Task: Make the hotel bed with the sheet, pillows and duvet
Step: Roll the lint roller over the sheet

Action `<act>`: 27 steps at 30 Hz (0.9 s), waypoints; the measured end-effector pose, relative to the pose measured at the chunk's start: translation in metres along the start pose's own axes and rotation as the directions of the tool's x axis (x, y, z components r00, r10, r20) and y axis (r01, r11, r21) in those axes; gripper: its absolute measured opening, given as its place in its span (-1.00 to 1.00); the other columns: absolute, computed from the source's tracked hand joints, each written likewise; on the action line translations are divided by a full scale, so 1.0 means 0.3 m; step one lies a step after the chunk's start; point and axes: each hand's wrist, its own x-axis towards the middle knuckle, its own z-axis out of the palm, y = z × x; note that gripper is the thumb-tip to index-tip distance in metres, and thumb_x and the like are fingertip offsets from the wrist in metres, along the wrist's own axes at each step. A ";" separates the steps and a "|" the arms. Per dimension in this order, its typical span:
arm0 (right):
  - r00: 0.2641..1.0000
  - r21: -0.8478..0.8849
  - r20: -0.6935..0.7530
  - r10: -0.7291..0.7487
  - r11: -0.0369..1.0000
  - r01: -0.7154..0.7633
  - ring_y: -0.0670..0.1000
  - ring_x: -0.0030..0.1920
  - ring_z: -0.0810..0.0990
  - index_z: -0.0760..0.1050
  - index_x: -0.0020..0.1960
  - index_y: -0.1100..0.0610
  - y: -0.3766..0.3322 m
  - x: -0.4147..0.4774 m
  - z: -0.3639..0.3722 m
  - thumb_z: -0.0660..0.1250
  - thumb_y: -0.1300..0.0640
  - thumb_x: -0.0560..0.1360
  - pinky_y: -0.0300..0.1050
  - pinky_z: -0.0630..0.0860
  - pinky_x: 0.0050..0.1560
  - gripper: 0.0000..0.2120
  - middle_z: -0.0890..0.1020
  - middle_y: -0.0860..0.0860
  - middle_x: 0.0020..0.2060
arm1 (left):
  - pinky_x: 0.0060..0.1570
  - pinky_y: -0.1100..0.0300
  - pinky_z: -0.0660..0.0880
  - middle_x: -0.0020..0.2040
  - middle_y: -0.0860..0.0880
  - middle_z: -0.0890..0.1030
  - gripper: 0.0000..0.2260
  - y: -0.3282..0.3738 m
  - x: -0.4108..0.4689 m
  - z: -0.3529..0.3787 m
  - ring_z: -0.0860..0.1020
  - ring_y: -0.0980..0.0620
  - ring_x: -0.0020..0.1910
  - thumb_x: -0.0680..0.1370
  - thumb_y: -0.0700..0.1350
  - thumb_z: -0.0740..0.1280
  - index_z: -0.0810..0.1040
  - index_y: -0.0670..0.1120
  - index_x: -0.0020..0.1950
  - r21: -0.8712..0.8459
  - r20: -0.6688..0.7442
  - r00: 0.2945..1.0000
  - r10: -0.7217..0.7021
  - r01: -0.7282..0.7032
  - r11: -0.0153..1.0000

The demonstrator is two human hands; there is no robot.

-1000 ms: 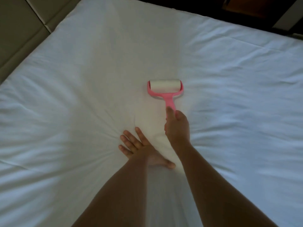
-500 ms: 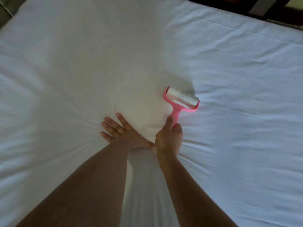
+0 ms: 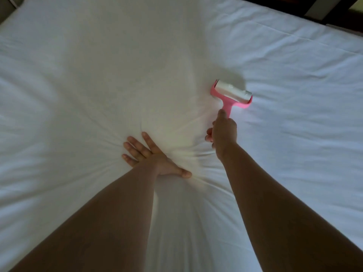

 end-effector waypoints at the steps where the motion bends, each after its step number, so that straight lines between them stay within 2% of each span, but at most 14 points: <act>1: 1.000 -0.006 0.011 0.001 1.000 -0.001 0.00 -0.49 0.46 0.42 0.02 0.18 0.013 -0.010 0.000 -0.03 -0.10 0.64 -0.16 0.31 -0.42 -0.60 0.49 0.04 -0.40 | 0.30 -0.31 -0.43 0.28 -0.33 -0.65 0.59 0.000 -0.005 -0.001 -0.61 -0.30 0.30 -0.11 0.43 0.51 -0.67 -0.13 0.33 -0.008 0.006 1.000 0.005 -0.005 1.000; 4: 1.000 -0.027 0.014 0.006 1.000 -0.005 0.09 -0.38 0.53 0.43 -0.01 0.17 0.089 -0.072 0.018 0.00 -0.15 0.61 -0.12 0.42 -0.37 -0.58 0.55 0.10 -0.32 | 0.29 -0.31 -0.43 0.29 -0.34 -0.64 0.59 -0.006 -0.009 -0.003 -0.60 -0.31 0.31 -0.13 0.45 0.49 -0.67 -0.14 0.32 -0.015 0.000 1.000 0.000 0.000 1.000; 7: 1.000 0.026 -0.005 -0.009 1.000 0.009 0.28 -0.17 0.61 0.48 0.00 0.20 0.204 -0.153 0.062 0.01 -0.36 0.39 0.18 0.58 -0.09 -0.35 0.59 0.22 -0.19 | 0.32 -0.31 -0.39 0.36 -0.34 -0.57 0.57 -0.005 -0.006 0.022 -0.54 -0.31 0.36 -0.10 0.46 0.48 -0.60 -0.14 0.39 -0.024 -0.093 0.996 0.016 -0.019 1.000; 9: 1.000 0.049 0.008 -0.002 0.999 0.002 0.34 -0.07 0.60 0.47 -0.03 0.14 0.277 -0.212 0.078 -0.01 -0.42 0.28 0.31 0.55 -0.01 -0.31 0.61 0.24 -0.14 | 0.37 -0.31 -0.32 0.45 -0.35 -0.43 0.47 -0.003 -0.002 0.065 -0.42 -0.31 0.44 0.02 0.44 0.48 -0.45 -0.13 0.49 -0.036 -0.227 0.972 0.066 -0.076 0.996; 11: 0.999 0.066 0.020 0.028 0.997 -0.029 0.33 -0.05 0.60 0.46 -0.07 0.08 0.314 -0.257 0.084 -0.01 -0.43 0.28 0.33 0.54 0.01 -0.37 0.60 0.20 -0.15 | 0.42 -0.32 -0.21 0.51 -0.38 -0.20 0.41 -0.019 0.018 0.113 -0.21 -0.35 0.50 0.03 0.46 0.44 -0.31 -0.13 0.54 -0.051 -0.402 0.910 0.104 -0.135 0.989; 13: 0.999 0.067 0.026 0.047 0.997 -0.049 0.32 -0.04 0.59 0.45 -0.08 0.07 0.318 -0.269 0.081 -0.01 -0.43 0.28 0.34 0.53 0.02 -0.38 0.56 0.15 -0.19 | 0.42 -0.29 -0.14 0.48 -0.44 0.07 0.47 -0.028 0.038 0.113 0.06 -0.44 0.46 -0.10 0.48 0.46 -0.18 -0.17 0.56 -0.059 -0.387 0.916 0.105 -0.138 0.989; 14: 0.999 0.076 0.023 0.038 0.996 -0.040 0.33 -0.04 0.59 0.45 -0.09 0.07 0.307 -0.263 0.077 0.00 -0.43 0.27 0.34 0.53 0.03 -0.38 0.54 0.13 -0.19 | 0.42 -0.25 -0.19 0.47 -0.47 0.04 0.54 -0.025 0.048 0.104 0.03 -0.48 0.45 -0.18 0.50 0.44 -0.18 -0.19 0.55 -0.031 -0.366 0.925 0.102 -0.122 0.992; 16: 0.999 0.075 0.029 0.026 0.997 -0.029 0.29 -0.13 0.57 0.44 -0.09 0.10 0.265 -0.227 0.057 0.04 -0.40 0.31 0.29 0.55 -0.03 -0.41 0.51 0.13 -0.20 | 0.38 -0.27 -0.36 0.44 -0.41 -0.38 0.60 -0.007 0.024 0.055 -0.36 -0.40 0.44 -0.21 0.52 0.41 -0.46 -0.15 0.47 -0.030 -0.187 0.982 0.014 -0.020 0.999; 17: 0.999 0.084 0.044 0.018 0.996 -0.021 0.22 -0.21 0.54 0.43 -0.06 0.12 0.238 -0.206 0.042 0.08 -0.34 0.40 0.19 0.57 -0.13 -0.47 0.49 0.13 -0.20 | 0.36 -0.30 -0.38 0.38 -0.36 -0.53 0.61 -0.004 0.015 0.031 -0.50 -0.33 0.39 -0.20 0.51 0.43 -0.58 -0.13 0.40 -0.053 -0.112 0.994 0.003 -0.009 0.999; 18: 0.997 0.104 0.071 0.007 0.994 -0.014 0.13 -0.29 0.49 0.42 -0.02 0.15 0.212 -0.179 0.029 0.12 -0.24 0.51 0.04 0.53 -0.26 -0.56 0.48 0.12 -0.22 | 0.34 -0.32 -0.40 0.33 -0.33 -0.60 0.61 -0.002 0.000 0.006 -0.56 -0.30 0.35 -0.19 0.49 0.46 -0.64 -0.12 0.35 -0.055 -0.056 0.998 -0.003 0.000 0.999; 20: 0.994 0.103 0.111 0.004 0.995 -0.016 0.00 -0.40 0.42 0.40 0.01 0.18 0.152 -0.123 0.000 0.12 -0.08 0.61 -0.15 0.39 -0.43 -0.68 0.46 0.06 -0.30 | 0.31 -0.31 -0.42 0.30 -0.31 -0.64 0.62 -0.006 -0.011 -0.007 -0.59 -0.29 0.33 -0.18 0.47 0.49 -0.67 -0.12 0.33 -0.009 0.014 1.000 -0.006 0.006 1.000; 23: 0.993 0.025 0.115 0.003 1.000 -0.006 -0.02 -0.50 0.44 0.41 -0.06 0.19 0.082 -0.075 -0.022 0.03 -0.06 0.63 -0.17 0.31 -0.45 -0.65 0.47 0.04 -0.40 | 0.30 -0.30 -0.43 0.30 -0.31 -0.64 0.62 0.000 -0.016 -0.009 -0.59 -0.28 0.33 -0.17 0.46 0.50 -0.67 -0.13 0.33 0.005 0.019 1.000 -0.011 0.011 1.000; 25: 0.995 -0.029 0.100 0.005 1.000 -0.002 0.00 -0.49 0.48 0.42 -0.08 0.16 0.073 -0.068 -0.015 -0.01 -0.09 0.62 -0.15 0.32 -0.41 -0.62 0.50 0.05 -0.42 | 0.30 -0.30 -0.43 0.30 -0.32 -0.63 0.61 0.000 -0.014 -0.009 -0.59 -0.29 0.33 -0.16 0.45 0.50 -0.66 -0.13 0.34 0.012 0.010 1.000 -0.003 0.002 1.000; 27: 0.999 -0.030 0.029 -0.038 0.999 0.039 0.11 -0.36 0.58 0.45 -0.06 0.15 0.096 -0.071 -0.003 -0.02 -0.21 0.54 -0.03 0.49 -0.30 -0.53 0.55 0.07 -0.37 | 0.31 -0.30 -0.42 0.30 -0.33 -0.63 0.60 0.002 -0.017 -0.010 -0.59 -0.29 0.33 -0.13 0.45 0.51 -0.66 -0.13 0.34 0.014 0.015 1.000 0.000 0.000 1.000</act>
